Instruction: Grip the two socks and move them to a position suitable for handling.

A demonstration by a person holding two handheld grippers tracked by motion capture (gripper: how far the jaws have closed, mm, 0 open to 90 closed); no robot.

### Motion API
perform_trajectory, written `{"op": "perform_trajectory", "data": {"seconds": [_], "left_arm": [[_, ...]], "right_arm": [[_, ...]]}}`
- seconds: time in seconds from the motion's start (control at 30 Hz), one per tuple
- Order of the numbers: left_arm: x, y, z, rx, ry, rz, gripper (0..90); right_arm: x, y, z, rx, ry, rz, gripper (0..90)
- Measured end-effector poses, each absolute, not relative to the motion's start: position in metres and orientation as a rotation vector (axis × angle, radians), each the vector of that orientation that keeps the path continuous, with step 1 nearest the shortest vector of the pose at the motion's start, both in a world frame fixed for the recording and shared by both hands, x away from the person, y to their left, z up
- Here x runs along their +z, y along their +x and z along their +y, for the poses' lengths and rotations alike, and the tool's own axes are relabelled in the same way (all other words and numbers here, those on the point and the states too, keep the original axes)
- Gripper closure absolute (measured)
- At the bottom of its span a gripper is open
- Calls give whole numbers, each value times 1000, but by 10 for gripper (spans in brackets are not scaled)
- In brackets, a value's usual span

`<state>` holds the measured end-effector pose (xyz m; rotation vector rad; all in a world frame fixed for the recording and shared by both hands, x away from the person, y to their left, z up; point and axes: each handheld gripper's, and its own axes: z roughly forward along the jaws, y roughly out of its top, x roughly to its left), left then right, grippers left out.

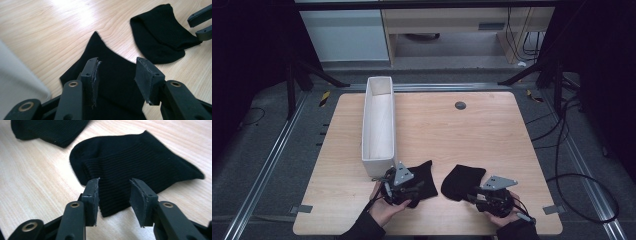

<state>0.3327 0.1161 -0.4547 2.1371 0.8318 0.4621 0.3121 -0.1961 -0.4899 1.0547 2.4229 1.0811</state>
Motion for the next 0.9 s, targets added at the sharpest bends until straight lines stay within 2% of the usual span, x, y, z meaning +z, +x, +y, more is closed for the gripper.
{"op": "perform_trajectory", "data": {"seconds": [0.4, 0.57, 0.77, 0.9], "left_arm": [[-458, 338, 74, 353, 2208, 746, 623], [-461, 337, 61, 336, 2227, 719, 625], [-472, 336, 44, 317, 2278, 689, 612], [-477, 337, 39, 306, 2314, 669, 602]], "right_arm": [[-494, 312, -190, 1048, 1027, 2494, 697], [-495, 313, -188, 1029, 1004, 2509, 721], [-496, 313, -187, 1020, 993, 2519, 854], [-495, 314, -188, 1035, 1020, 2525, 873]]}}
